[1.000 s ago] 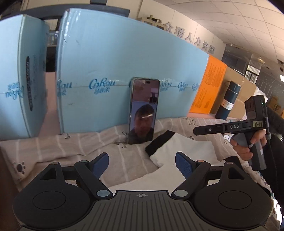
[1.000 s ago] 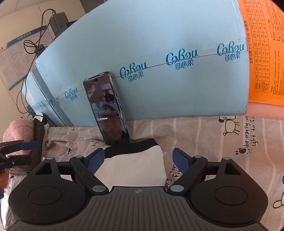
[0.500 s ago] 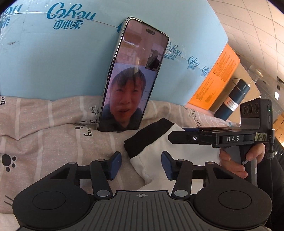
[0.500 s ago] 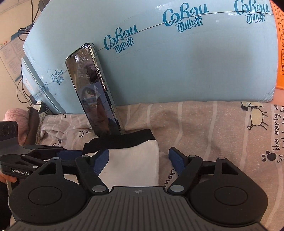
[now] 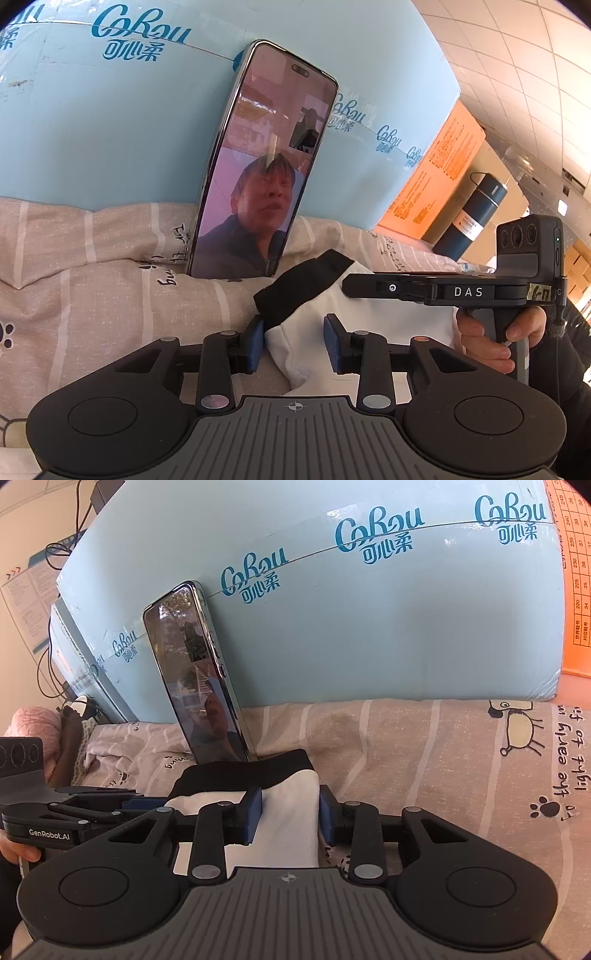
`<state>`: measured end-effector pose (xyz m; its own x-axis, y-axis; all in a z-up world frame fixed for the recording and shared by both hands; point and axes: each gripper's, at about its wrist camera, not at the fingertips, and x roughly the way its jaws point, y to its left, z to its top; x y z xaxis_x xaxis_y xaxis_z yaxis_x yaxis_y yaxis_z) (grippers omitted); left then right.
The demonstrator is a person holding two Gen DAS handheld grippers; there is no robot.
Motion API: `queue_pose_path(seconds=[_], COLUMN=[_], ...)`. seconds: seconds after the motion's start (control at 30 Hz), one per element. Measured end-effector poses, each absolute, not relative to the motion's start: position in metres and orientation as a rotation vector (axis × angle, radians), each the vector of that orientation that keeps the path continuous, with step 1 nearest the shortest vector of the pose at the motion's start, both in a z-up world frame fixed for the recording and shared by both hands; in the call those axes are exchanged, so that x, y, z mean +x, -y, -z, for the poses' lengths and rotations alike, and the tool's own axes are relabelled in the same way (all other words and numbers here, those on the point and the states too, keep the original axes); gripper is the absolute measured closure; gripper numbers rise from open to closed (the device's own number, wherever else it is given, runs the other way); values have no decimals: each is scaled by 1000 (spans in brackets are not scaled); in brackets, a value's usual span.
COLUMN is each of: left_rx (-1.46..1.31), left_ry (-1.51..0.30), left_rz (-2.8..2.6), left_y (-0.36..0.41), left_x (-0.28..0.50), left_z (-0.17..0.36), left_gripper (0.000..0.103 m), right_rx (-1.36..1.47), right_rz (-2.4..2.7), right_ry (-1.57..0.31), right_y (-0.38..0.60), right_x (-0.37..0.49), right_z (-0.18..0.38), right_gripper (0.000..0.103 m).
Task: Fold clothes
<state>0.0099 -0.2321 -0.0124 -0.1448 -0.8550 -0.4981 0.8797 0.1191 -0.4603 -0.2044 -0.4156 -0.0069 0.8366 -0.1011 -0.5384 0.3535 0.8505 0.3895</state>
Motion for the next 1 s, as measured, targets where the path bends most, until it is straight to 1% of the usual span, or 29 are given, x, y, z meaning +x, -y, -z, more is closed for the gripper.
queue_pose_path(seconds=[0.07, 0.17, 0.2, 0.27, 0.3, 0.67, 1.0], left_rx=[21, 13, 13, 17, 13, 21, 184], left_ry=[-835, -829, -822, -808, -797, -622, -442], left_rz=[1503, 1504, 1504, 1503, 1513, 1663, 1747], left_y=[232, 232, 232, 231, 229, 195, 138], left_x=[12, 12, 12, 12, 11, -5, -44], left_z=[14, 13, 12, 10, 9, -21, -36], left_gripper=[67, 70, 76, 84, 87, 88, 88], right_rx=[493, 480, 475, 471, 470, 377, 304], right_rz=[234, 197, 185, 160, 148, 99, 96], right_ry=[-514, -492, -485, -460, -445, -341, -319], right_y=[413, 409, 408, 406, 404, 365, 310], right_x=[-206, -208, -209, -211, -214, -248, -300], right_z=[4, 1, -1, -5, -8, -46, -57], right_gripper=[77, 82, 85, 89, 90, 97, 98])
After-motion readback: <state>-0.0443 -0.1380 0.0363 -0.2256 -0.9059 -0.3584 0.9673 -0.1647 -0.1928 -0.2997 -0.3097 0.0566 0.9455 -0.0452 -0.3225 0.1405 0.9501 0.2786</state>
